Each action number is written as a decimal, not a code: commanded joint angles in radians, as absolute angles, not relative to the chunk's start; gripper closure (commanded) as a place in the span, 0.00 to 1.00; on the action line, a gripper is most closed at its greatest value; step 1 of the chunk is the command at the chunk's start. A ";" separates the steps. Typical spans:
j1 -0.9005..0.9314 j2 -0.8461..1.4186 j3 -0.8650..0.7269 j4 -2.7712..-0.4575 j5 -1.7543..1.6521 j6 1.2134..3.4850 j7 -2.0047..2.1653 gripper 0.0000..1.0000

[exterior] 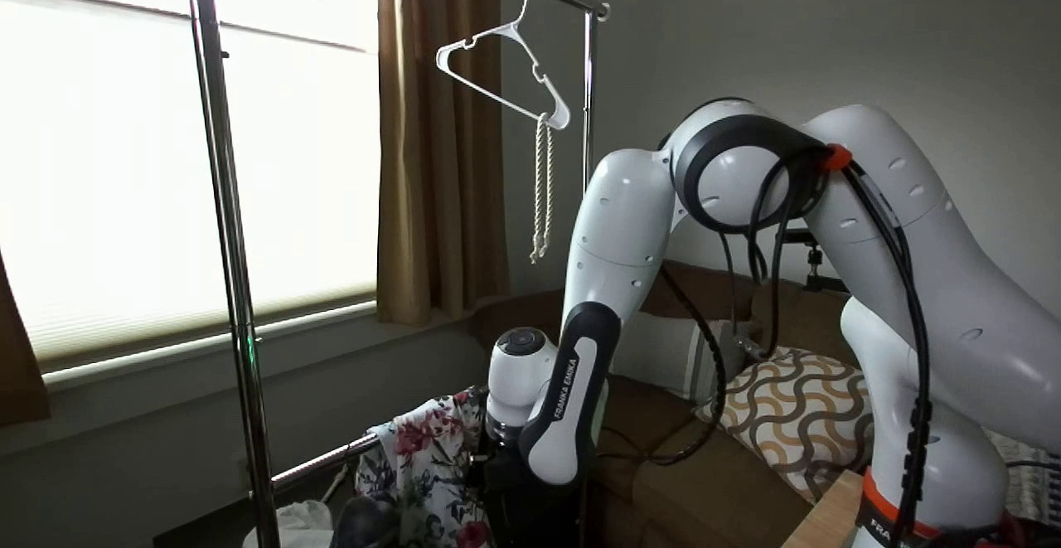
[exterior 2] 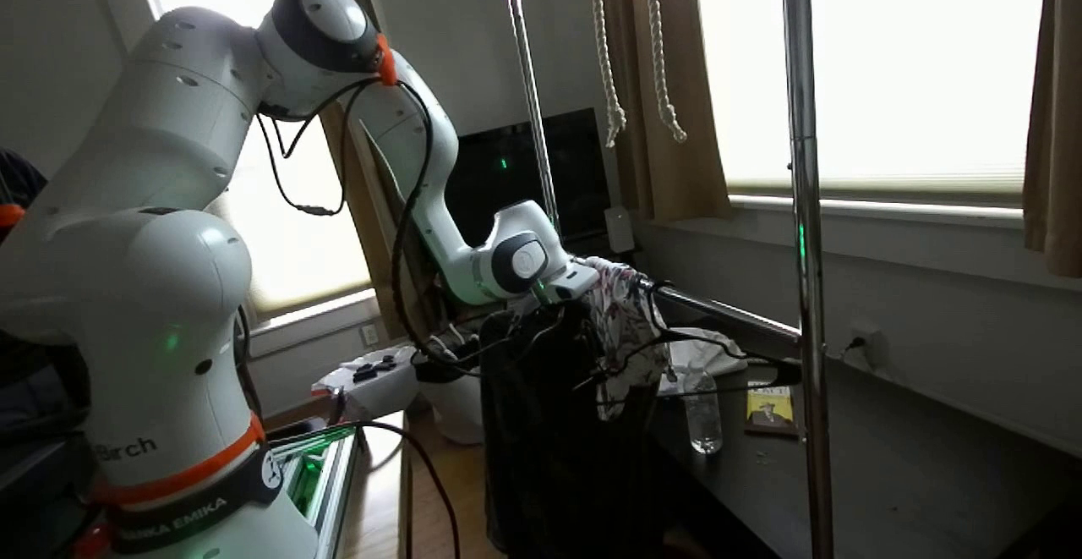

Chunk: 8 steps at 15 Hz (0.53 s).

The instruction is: Pick up the black coat hanger and hang it on the top rail

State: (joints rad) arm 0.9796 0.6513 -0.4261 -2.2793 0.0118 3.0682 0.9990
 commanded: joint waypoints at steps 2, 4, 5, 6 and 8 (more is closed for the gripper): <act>1.063 0.735 -0.471 -2.240 0.059 3.056 1.012 0.37; 1.076 0.750 -0.476 -2.232 0.073 3.048 1.013 0.52; 1.080 0.756 -0.481 -2.230 0.079 3.046 1.013 0.61; 1.083 0.762 -0.484 -2.227 0.087 3.048 1.015 0.68; 1.087 0.771 -0.492 -2.224 0.101 3.048 1.015 0.83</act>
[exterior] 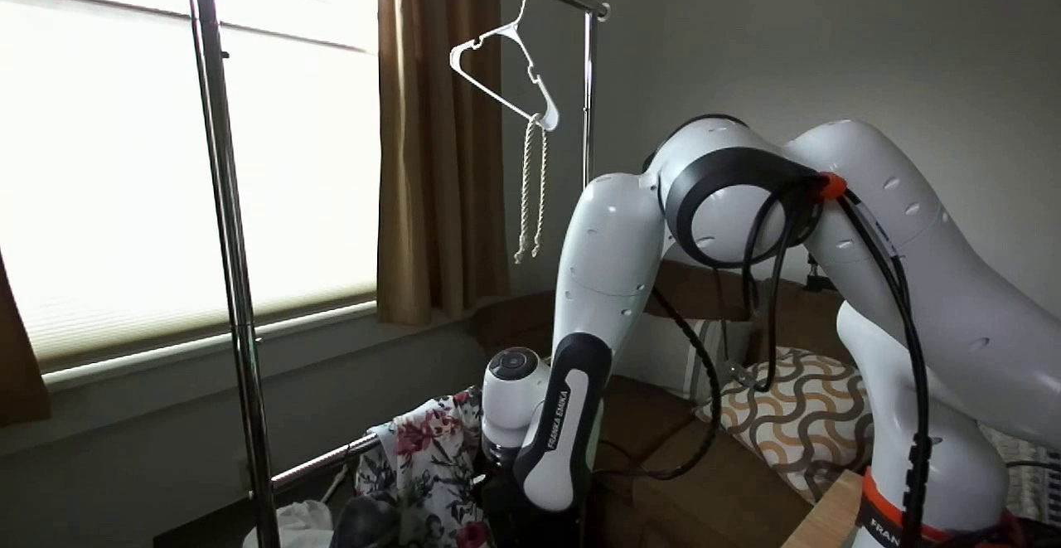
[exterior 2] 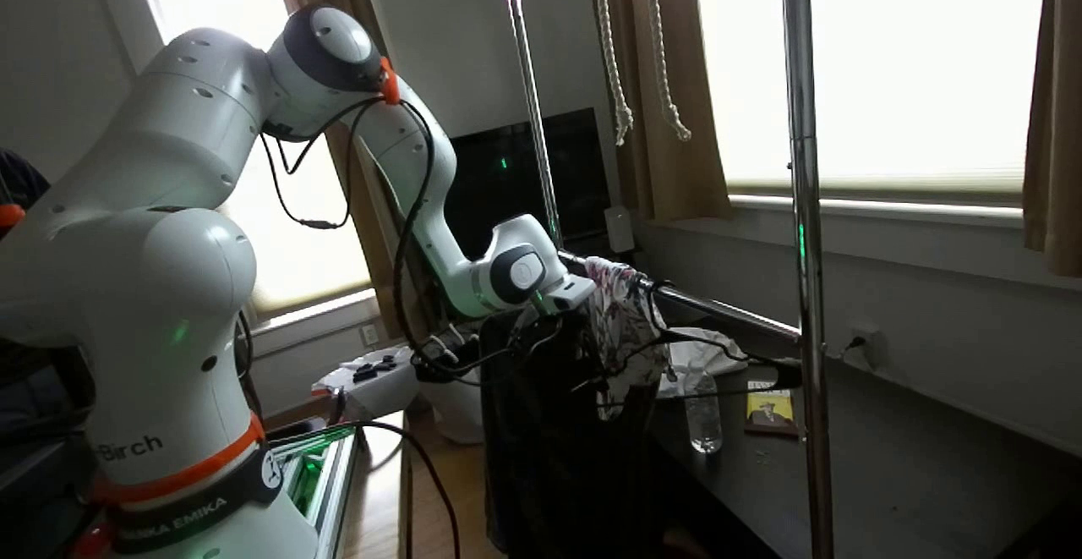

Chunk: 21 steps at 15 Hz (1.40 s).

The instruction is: Pick up the black coat hanger and hang it on the top rail

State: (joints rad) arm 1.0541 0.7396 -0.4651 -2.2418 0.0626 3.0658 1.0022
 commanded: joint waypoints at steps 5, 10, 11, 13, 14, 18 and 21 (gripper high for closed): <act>1.103 0.779 -0.521 -2.220 0.117 3.035 1.019 1.00; 1.059 0.677 -0.502 -2.278 0.123 3.094 0.981 0.99; 1.046 0.641 -0.495 -2.300 0.127 3.121 0.971 0.99; 1.040 0.576 -0.505 -2.350 0.129 3.157 0.945 0.99; 1.038 0.540 -0.512 -2.382 0.123 3.162 0.924 0.99; 1.135 0.470 -0.675 -2.508 0.157 3.165 0.978 0.99; 1.187 0.398 -0.781 -2.601 0.117 3.184 0.978 0.99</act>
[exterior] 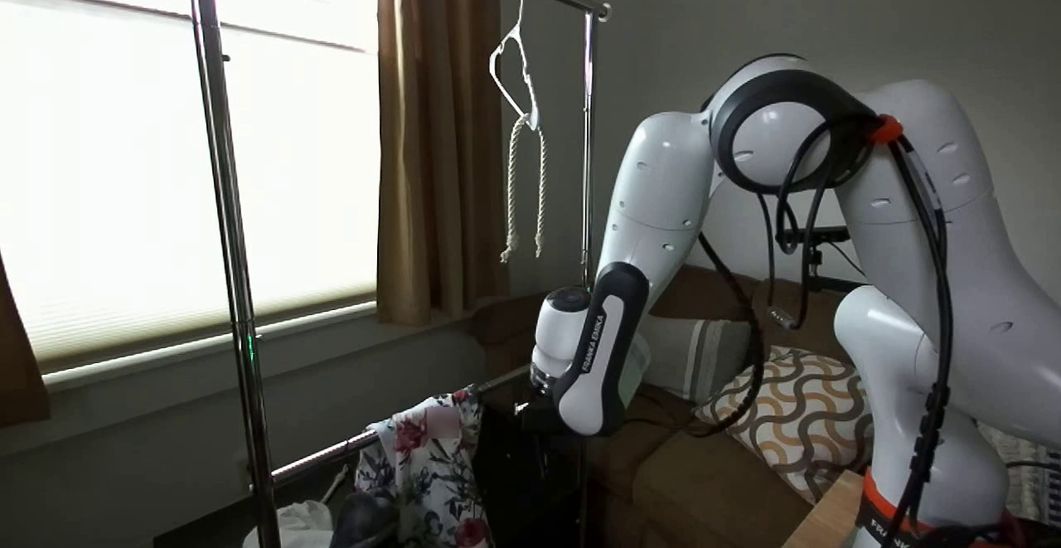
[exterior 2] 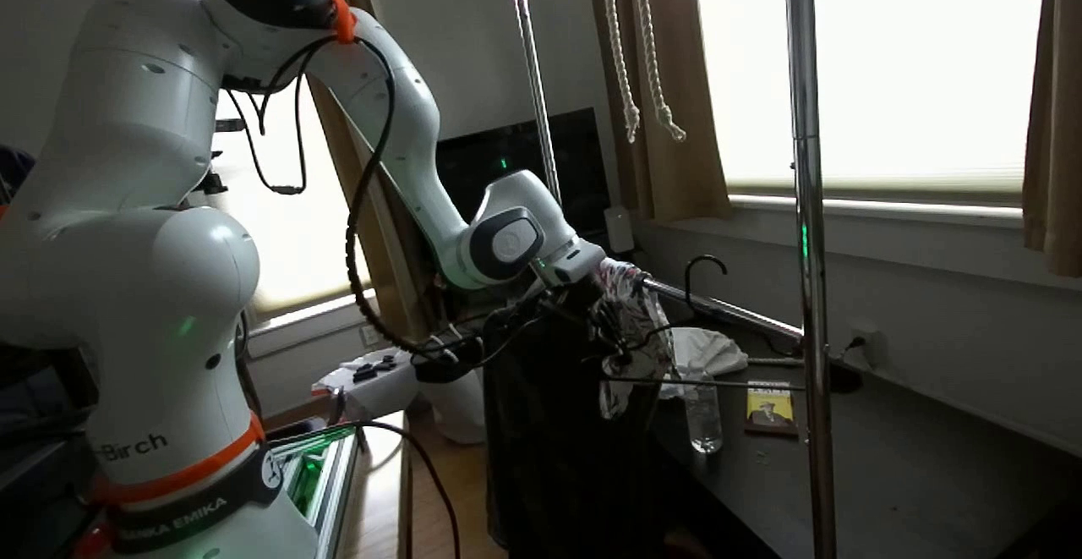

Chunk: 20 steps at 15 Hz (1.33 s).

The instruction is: Pick up the black coat hanger and hang it on the top rail

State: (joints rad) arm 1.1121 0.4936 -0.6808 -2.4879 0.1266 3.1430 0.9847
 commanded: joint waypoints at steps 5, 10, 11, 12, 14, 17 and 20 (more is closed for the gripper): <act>1.307 0.282 -0.965 -2.735 0.027 3.188 0.846 0.99; 1.369 0.203 -1.107 -2.753 -0.130 3.117 0.648 0.99; 1.389 0.191 -1.137 -2.761 -0.161 3.116 0.617 0.99; 1.396 0.180 -1.155 -2.758 -0.188 3.110 0.594 0.99; 1.402 0.155 -1.181 -2.754 -0.248 3.090 0.549 0.99; 1.404 0.123 -1.208 -2.752 -0.344 3.050 0.506 0.99; 1.405 0.080 -1.245 -2.750 -0.454 2.992 0.492 0.99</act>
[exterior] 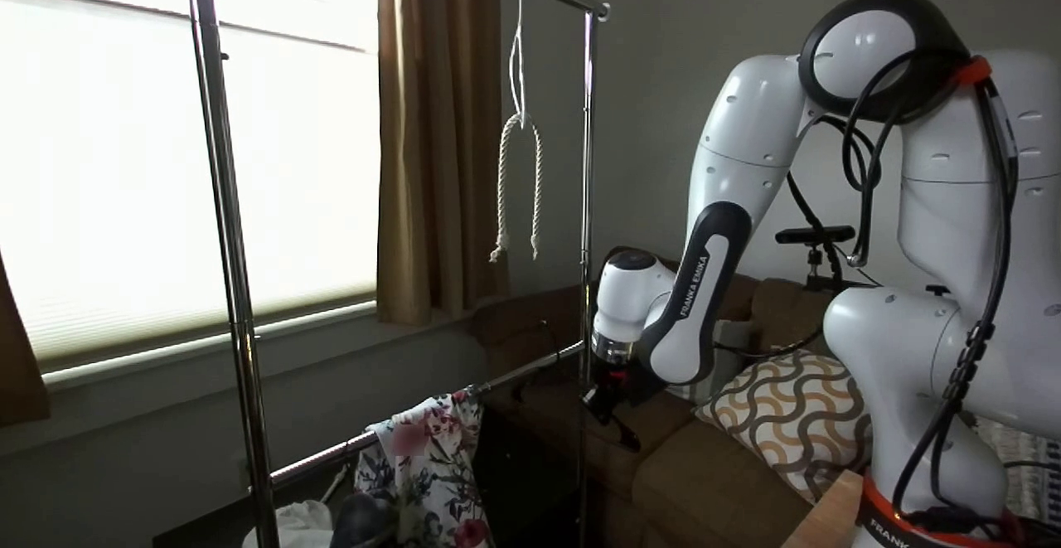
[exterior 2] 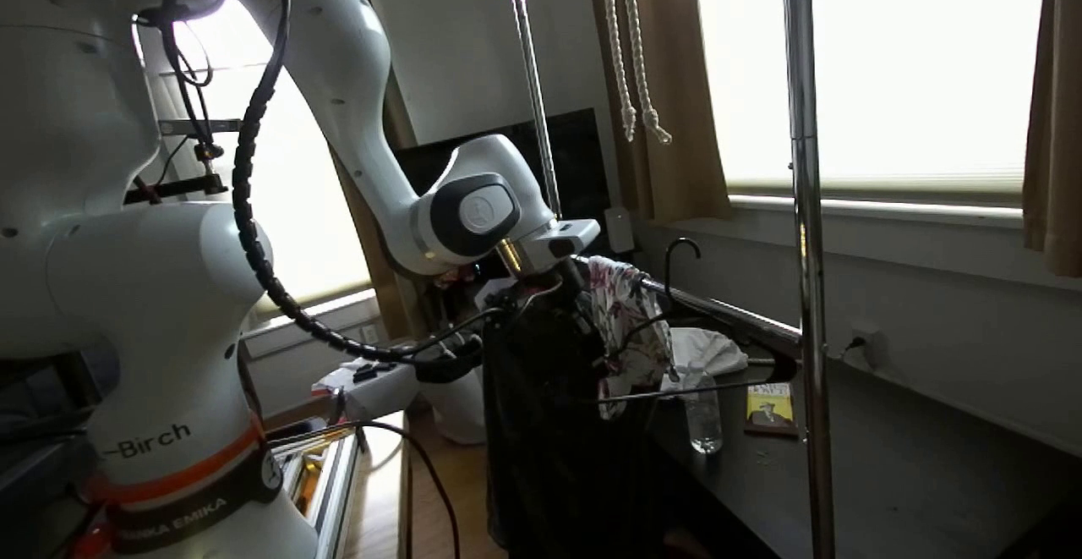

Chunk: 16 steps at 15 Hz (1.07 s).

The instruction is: Pick up the black coat hanger and hang it on the top rail

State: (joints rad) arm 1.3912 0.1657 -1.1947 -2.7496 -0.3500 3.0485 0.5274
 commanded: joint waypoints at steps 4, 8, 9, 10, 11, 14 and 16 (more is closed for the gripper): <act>1.387 0.087 -1.221 -2.743 -0.452 3.035 0.514 0.94; 1.360 -0.017 -1.227 -2.743 -0.539 2.984 0.325 0.99; 1.350 -0.047 -1.241 -2.745 -0.566 2.983 0.265 0.99; 1.346 -0.054 -1.256 -2.759 -0.590 2.994 0.212 0.99; 1.334 -0.082 -1.269 -2.757 -0.624 2.983 0.158 0.99; 1.135 -0.162 -1.152 -2.762 -0.671 2.918 -0.053 0.99; 1.191 -0.254 -1.264 -2.757 -0.763 2.857 -0.141 0.99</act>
State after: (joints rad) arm 1.2484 -0.0871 -1.2403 -2.7407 -0.6630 2.9411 0.0082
